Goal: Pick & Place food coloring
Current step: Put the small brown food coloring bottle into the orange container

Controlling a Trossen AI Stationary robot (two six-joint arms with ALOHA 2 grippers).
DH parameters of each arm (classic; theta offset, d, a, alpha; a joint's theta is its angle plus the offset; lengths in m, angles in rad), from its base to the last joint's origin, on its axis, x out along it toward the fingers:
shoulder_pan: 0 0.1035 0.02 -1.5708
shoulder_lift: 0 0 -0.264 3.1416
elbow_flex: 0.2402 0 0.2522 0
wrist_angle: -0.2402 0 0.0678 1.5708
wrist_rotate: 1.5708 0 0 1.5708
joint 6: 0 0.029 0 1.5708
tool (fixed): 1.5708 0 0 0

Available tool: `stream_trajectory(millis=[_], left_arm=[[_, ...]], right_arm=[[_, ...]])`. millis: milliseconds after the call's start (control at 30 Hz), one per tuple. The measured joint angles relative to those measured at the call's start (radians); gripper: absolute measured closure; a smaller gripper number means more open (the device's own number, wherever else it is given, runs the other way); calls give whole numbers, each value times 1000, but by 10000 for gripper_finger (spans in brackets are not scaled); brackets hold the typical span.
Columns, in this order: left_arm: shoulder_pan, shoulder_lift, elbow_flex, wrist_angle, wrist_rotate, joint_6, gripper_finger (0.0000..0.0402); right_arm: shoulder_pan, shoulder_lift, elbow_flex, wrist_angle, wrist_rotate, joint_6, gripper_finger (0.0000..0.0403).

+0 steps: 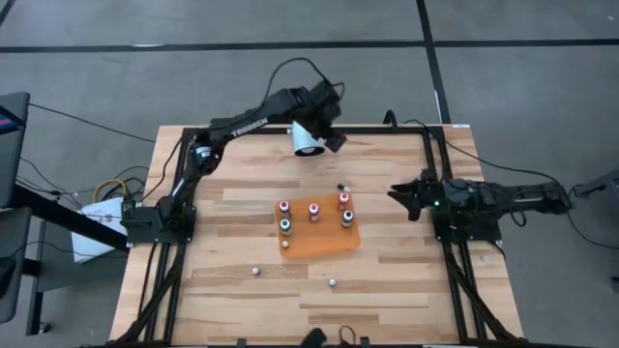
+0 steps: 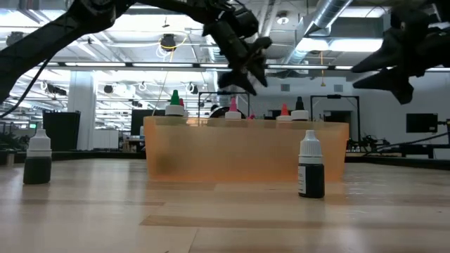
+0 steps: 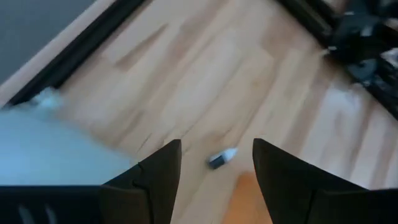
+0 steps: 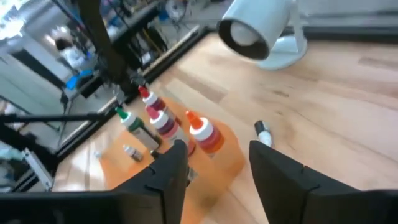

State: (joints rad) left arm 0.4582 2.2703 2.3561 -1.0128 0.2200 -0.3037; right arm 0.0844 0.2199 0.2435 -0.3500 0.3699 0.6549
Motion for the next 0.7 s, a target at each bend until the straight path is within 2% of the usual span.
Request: stream_trajectory(millis=[100, 300, 433, 700], left_arm=[[28, -33, -22, -51, -27, -30, 212], [55, -75, -21, -195, -189, -47, 212], [51, -111, -22, -249, -292, -50, 212], [46, -144, -21, -279, -334, -36, 212]], right_arm=[[-56, 91, 46, 0, -74, -29, 258], [-139, 266, 158, 2, -167, -190, 279], [-165, 377, 229, 3, -171, -270, 282], [-172, 559, 337, 6, -169, -401, 282]])
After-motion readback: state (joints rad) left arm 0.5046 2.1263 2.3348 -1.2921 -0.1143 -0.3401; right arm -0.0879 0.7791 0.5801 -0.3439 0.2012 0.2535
